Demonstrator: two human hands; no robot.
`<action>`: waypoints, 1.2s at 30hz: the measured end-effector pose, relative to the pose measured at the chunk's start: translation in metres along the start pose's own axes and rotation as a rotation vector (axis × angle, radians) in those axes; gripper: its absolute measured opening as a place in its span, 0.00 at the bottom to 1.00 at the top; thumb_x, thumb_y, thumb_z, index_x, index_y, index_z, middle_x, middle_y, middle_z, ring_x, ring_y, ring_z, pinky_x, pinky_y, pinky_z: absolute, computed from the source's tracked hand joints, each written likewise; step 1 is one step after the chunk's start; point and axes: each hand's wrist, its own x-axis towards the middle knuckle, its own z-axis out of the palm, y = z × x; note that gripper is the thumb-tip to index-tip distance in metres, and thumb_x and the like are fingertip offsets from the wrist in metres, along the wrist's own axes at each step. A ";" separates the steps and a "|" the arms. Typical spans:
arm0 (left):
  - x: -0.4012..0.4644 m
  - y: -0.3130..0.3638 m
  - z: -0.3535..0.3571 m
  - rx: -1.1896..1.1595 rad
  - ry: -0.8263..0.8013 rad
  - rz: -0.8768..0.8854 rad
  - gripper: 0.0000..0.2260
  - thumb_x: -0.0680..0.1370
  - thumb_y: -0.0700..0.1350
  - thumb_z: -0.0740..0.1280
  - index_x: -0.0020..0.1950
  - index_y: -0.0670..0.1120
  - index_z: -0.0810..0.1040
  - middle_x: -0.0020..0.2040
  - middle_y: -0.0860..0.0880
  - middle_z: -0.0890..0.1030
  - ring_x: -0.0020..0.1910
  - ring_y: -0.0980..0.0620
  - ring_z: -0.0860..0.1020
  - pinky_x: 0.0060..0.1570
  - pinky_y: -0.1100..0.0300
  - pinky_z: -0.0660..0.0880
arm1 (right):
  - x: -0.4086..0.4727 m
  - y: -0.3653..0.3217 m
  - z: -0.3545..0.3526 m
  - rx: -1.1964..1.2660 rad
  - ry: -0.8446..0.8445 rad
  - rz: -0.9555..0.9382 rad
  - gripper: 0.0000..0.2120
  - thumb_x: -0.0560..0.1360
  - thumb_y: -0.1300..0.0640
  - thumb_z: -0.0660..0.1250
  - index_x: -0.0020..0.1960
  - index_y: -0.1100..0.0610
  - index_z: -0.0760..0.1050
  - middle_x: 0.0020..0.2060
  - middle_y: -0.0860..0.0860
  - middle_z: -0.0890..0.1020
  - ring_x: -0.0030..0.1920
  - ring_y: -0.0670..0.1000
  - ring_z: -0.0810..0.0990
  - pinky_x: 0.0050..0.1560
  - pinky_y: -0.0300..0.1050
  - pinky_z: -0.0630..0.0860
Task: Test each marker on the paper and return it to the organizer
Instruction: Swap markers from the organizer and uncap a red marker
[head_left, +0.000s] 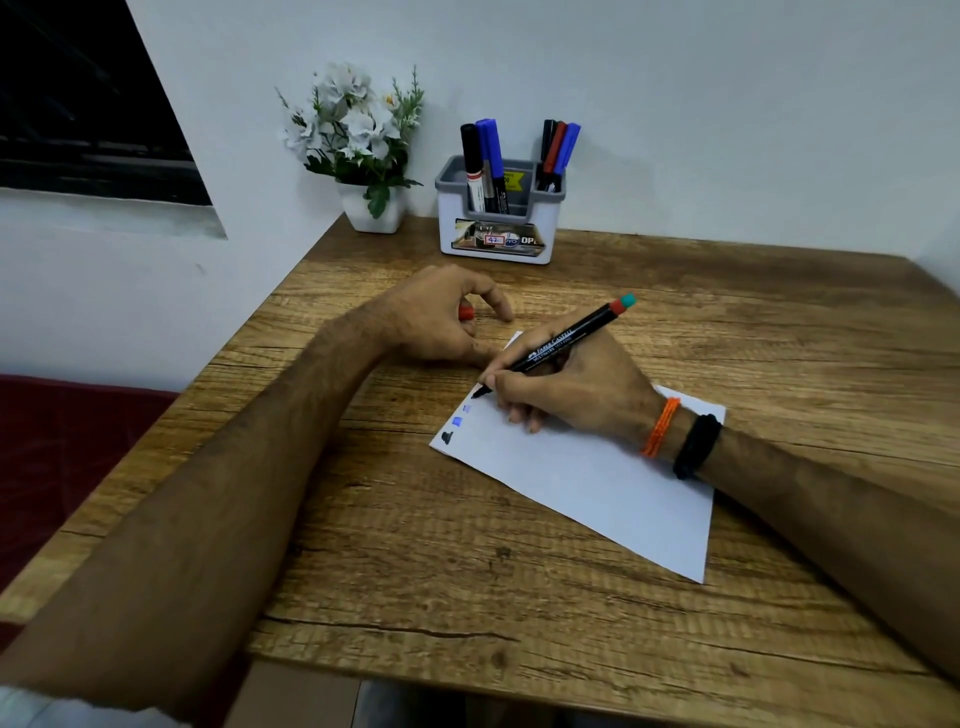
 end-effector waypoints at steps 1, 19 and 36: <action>0.000 0.000 0.000 0.002 -0.001 0.002 0.18 0.69 0.49 0.76 0.58 0.51 0.79 0.38 0.62 0.70 0.33 0.61 0.68 0.46 0.59 0.70 | 0.000 0.000 0.000 0.001 0.006 0.004 0.03 0.73 0.65 0.73 0.45 0.65 0.83 0.31 0.58 0.85 0.28 0.48 0.83 0.28 0.39 0.79; 0.002 -0.004 0.001 -0.039 -0.022 -0.037 0.16 0.70 0.45 0.75 0.56 0.52 0.78 0.32 0.53 0.73 0.28 0.58 0.70 0.38 0.63 0.67 | 0.002 0.003 -0.002 0.015 0.013 0.007 0.03 0.74 0.65 0.72 0.46 0.64 0.83 0.32 0.57 0.85 0.28 0.47 0.82 0.29 0.38 0.78; 0.000 0.000 0.000 -0.014 -0.015 0.002 0.17 0.70 0.46 0.75 0.58 0.50 0.78 0.52 0.59 0.71 0.32 0.60 0.68 0.45 0.58 0.69 | 0.001 0.003 -0.002 0.011 0.006 -0.007 0.03 0.74 0.65 0.72 0.45 0.65 0.83 0.32 0.57 0.84 0.28 0.48 0.82 0.28 0.38 0.77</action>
